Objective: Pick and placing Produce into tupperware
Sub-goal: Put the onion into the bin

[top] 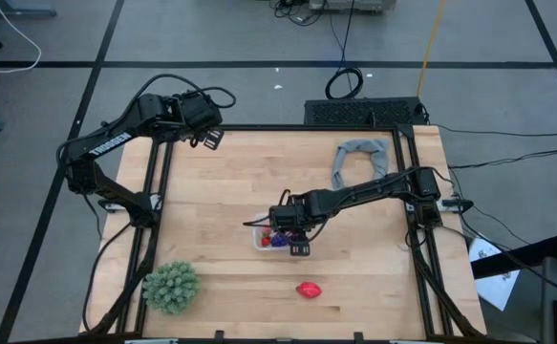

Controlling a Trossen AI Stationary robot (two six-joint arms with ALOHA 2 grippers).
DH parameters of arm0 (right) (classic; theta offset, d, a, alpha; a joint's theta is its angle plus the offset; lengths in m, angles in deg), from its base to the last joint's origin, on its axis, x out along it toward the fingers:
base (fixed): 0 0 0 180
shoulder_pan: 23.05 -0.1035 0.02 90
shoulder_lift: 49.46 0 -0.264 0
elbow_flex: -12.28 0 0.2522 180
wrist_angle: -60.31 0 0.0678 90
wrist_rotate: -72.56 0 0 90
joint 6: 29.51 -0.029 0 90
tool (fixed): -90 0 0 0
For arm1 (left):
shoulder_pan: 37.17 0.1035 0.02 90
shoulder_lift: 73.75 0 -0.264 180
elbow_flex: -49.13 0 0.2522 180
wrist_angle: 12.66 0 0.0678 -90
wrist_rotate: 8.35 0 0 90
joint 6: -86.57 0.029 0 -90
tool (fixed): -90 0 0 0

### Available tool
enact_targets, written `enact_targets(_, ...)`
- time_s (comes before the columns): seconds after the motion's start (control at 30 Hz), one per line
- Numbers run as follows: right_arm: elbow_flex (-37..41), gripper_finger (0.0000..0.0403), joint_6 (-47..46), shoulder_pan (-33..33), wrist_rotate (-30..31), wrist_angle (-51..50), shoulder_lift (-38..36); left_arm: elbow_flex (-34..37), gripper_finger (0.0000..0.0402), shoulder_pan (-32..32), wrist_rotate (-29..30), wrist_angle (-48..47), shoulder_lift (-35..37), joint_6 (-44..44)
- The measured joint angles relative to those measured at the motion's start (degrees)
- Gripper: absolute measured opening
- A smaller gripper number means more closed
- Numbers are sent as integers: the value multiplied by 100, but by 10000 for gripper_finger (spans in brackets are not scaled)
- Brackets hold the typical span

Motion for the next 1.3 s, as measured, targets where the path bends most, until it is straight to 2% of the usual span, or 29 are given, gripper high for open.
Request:
enact_targets(0.57,0,251,-591,-11,0,-2,0,0,143,0,-2,-4,0,0)
enact_targets(1.3,0,251,-591,-33,0,-11,0,0,143,1,-24,-6,0,2)
